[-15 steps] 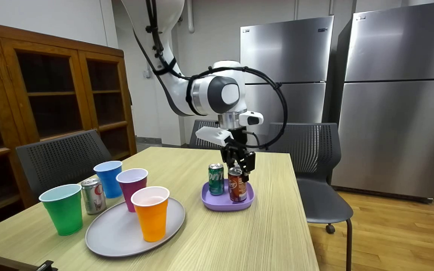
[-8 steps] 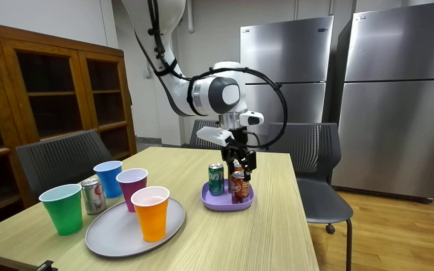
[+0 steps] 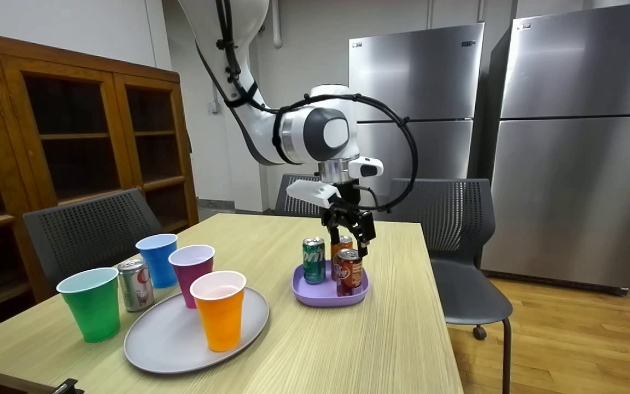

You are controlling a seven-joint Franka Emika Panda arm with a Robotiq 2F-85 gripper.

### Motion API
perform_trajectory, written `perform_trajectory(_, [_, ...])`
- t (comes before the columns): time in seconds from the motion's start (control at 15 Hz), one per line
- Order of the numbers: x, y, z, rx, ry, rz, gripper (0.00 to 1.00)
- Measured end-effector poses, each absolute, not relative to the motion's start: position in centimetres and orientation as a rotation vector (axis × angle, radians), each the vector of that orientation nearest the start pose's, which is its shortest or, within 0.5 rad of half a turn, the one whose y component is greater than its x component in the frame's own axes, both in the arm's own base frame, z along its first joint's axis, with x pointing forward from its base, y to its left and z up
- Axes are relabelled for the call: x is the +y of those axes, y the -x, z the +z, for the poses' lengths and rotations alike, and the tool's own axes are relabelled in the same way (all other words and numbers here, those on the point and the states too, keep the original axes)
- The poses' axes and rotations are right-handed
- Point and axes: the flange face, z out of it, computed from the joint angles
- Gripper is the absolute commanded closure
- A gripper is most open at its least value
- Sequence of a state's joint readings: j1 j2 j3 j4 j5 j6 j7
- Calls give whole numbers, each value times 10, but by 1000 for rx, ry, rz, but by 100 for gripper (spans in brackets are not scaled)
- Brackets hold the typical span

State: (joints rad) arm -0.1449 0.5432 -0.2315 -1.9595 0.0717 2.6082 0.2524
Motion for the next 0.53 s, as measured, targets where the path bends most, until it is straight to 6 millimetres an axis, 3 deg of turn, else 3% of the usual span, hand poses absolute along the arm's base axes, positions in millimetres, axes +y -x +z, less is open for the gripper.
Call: perform_trajectory(0.53, [-212, -601, 262, 978, 3030, -314, 0])
